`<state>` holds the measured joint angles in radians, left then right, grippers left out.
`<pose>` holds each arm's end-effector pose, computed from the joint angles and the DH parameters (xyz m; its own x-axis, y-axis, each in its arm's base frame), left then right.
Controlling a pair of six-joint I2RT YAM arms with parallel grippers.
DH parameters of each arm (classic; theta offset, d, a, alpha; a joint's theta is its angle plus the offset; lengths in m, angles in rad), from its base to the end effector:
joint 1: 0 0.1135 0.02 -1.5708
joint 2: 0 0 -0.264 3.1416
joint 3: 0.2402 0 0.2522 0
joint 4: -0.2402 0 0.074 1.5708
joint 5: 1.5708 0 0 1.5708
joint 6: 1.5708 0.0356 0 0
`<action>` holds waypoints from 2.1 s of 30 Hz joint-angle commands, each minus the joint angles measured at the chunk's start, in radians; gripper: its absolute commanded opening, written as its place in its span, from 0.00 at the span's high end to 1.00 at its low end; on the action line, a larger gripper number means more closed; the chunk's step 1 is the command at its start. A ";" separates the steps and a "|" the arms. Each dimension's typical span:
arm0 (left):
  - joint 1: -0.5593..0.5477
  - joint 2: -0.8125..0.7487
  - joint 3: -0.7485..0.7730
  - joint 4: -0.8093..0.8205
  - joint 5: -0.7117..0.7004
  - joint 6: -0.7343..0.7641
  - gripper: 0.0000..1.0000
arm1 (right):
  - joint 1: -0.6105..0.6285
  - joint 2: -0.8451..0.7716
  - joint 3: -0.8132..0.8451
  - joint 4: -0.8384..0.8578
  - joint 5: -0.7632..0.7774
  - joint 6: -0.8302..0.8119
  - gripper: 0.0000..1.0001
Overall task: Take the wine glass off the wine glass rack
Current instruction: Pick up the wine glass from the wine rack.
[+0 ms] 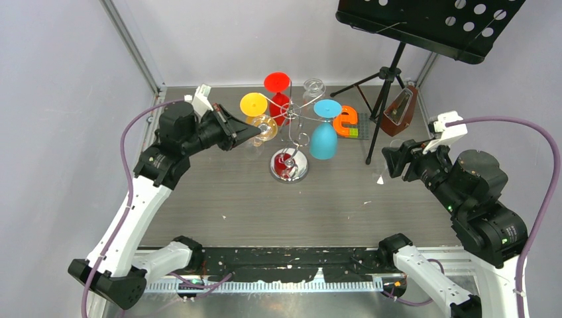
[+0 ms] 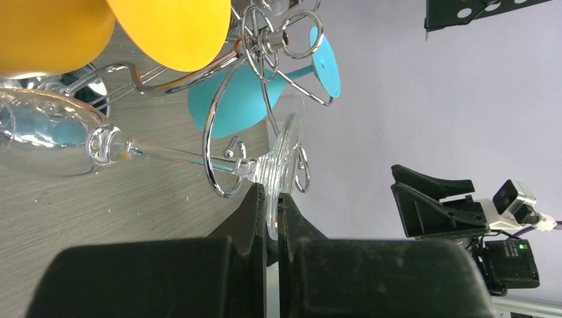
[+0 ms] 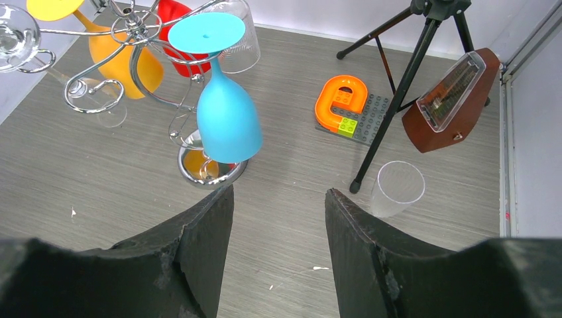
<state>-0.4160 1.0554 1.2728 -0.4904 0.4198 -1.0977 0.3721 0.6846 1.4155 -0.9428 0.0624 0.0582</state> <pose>0.1942 -0.1016 0.4259 -0.7604 -0.5527 -0.3410 0.1122 0.4053 -0.9073 0.0613 0.0215 0.4656 -0.2134 -0.0210 -0.9767 -0.2941 0.9548 0.0438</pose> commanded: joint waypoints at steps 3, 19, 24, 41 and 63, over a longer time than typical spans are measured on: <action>0.039 -0.050 0.057 0.046 0.001 -0.018 1.00 | 0.005 -0.004 0.032 0.032 0.015 0.000 0.41; 0.069 0.020 0.098 0.095 0.028 -0.113 1.00 | 0.005 -0.004 0.038 0.032 0.019 0.003 0.41; 0.062 0.066 0.128 0.099 0.056 -0.125 1.00 | 0.005 -0.010 0.034 0.032 0.019 0.004 0.40; -0.002 0.127 0.168 0.082 0.129 -0.094 1.00 | 0.005 -0.017 0.025 0.035 0.014 0.011 0.40; -0.033 0.023 0.077 0.042 0.341 0.064 1.00 | 0.005 0.015 0.067 0.025 -0.127 0.077 0.38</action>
<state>-0.4442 1.1538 1.3716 -0.4908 0.6792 -1.0985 0.3721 0.6781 1.4590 -0.9550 0.0090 0.1013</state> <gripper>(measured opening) 0.009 0.621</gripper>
